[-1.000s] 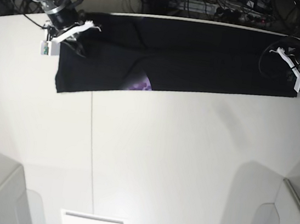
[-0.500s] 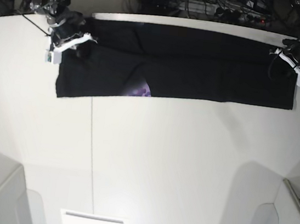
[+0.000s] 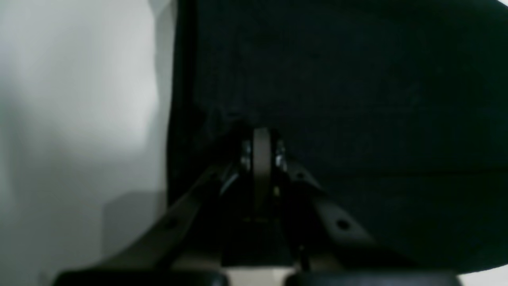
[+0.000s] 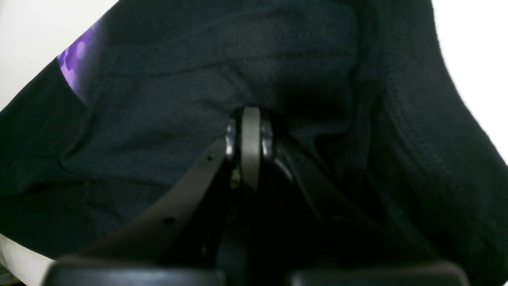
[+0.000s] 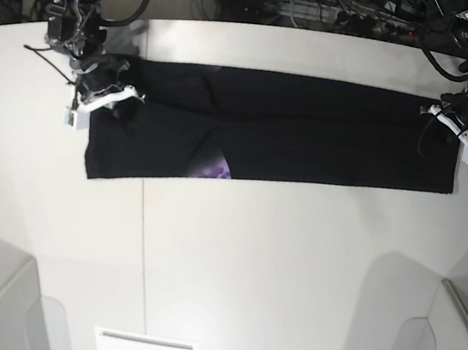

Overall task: Fold the T-shirt properly
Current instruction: 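Lower the folded hem with both grippers and smooth it flat, then release the strip end with the left gripper and regrip it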

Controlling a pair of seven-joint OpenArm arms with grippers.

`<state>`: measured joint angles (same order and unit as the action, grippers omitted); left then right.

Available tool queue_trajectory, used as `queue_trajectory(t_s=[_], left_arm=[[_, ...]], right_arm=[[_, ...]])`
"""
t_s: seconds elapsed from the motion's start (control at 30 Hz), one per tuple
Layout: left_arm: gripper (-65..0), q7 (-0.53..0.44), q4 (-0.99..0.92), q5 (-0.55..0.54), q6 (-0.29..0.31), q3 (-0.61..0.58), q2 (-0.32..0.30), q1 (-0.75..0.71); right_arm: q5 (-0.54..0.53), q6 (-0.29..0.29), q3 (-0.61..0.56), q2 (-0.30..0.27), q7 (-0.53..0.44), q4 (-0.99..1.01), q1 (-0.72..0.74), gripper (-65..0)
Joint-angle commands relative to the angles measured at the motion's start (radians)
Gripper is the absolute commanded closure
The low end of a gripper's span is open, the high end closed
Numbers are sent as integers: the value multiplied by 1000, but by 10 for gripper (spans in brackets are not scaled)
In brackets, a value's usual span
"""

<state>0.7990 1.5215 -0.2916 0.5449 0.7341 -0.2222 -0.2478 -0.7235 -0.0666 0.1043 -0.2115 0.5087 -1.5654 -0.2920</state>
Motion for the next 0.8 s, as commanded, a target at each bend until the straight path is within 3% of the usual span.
queue_trajectory(t_s=[0.0, 0.33, 0.4, 0.53, 0.63, 0.77], left_arm=[[0, 1, 43, -1, -10, 12, -27, 0], [0, 17, 270, -8, -6, 97, -19, -6], [0, 56, 314, -13, 1, 134, 2, -15], [0, 106, 327, -179, 94, 272, 14, -29], [0, 112, 291, -291, 122, 338, 10, -63], [-331, 109, 212, -363, 120, 367, 8, -72]], right_arm=[[20, 20, 7, -10, 20, -36, 3, 0], [18, 18, 5, 17, 87, -335, -39, 0], [18, 17, 5, 17, 101, -381, -43, 0], [18, 17, 5, 17, 106, -412, -60, 0], [18, 17, 5, 17, 106, -412, -68, 0], [18, 17, 5, 17, 106, -412, -77, 0]])
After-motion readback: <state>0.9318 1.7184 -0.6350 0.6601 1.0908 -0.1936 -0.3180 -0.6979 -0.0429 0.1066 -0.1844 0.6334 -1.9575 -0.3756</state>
